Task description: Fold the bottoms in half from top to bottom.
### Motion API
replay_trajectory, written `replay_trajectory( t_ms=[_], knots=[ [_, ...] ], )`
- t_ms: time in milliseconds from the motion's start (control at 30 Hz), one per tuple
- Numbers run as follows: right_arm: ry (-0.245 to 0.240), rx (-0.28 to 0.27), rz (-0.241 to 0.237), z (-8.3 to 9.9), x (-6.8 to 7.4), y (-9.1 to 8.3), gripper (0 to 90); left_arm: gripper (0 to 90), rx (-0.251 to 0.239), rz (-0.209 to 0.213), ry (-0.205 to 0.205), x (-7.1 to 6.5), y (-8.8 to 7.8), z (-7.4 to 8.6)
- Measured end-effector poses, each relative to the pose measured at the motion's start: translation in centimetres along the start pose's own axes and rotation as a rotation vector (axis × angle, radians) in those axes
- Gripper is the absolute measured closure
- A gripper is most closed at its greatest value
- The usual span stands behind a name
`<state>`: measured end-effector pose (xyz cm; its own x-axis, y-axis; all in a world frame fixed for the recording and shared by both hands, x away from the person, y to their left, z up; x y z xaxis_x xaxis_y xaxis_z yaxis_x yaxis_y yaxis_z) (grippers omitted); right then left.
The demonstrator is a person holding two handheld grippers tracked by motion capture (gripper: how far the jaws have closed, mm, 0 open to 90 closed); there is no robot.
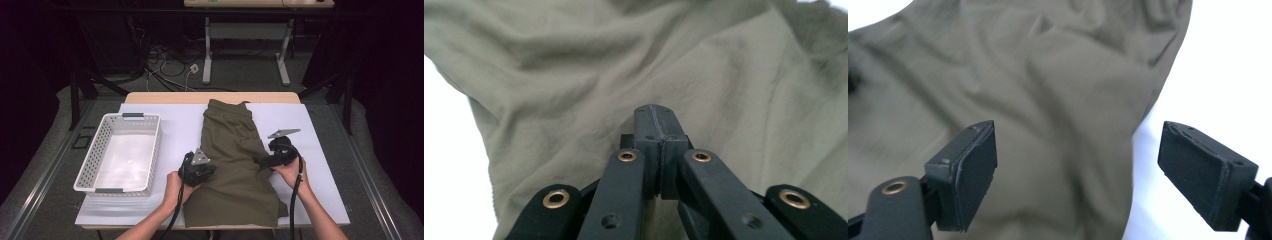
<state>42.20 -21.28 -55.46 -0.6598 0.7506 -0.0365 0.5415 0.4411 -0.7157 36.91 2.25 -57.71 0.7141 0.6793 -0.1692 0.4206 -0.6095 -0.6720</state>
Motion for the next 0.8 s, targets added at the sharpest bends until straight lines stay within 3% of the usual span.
replay_trajectory(
  t_ms=[267, 300, 433, 567, 700, 800],
  knots=[
    [0.029, 0.027, 0.028, -2.2, -1.6, 3.9, 27.6, 89.4, 0.092, -0.003, -0.011, 0.5, 1.8, 1.4],
    [0.040, 0.038, 0.040, -2.3, -1.7, 4.4, 29.6, 89.5, 0.076, -0.005, -0.019, 0.5, 1.9, 1.4],
    [0.046, 0.084, 0.069, -2.1, -2.3, 5.9, 37.0, 89.5, 0.090, -0.003, -0.012, 0.5, 1.8, 1.4],
    [0.066, 0.120, 0.043, -1.5, -2.2, 6.7, 57.0, 89.5, 0.088, 0.001, -0.020, 0.5, 1.8, 1.4],
    [0.035, 0.119, 0.050, -1.2, -2.0, 6.8, 76.7, 89.6, 0.081, 0.000, -0.023, 0.5, 1.9, 1.4],
    [0.031, 0.115, 0.038, -1.2, -1.6, 6.8, 84.8, 89.6, 0.081, -0.001, -0.024, 0.5, 1.9, 1.4]
  ],
)
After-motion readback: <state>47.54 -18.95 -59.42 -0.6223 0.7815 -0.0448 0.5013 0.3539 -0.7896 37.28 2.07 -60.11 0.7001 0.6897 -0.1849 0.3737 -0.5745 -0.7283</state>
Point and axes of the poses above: each handheld gripper's, and its own axes: y roughly forward along the jaws, z roughly out of its underside, x roughly to its left, the point moved 6 cm from there along y, roughly forward along the jaws, and after that the axes turned 10 degrees about -y, right-handed, at the moved point
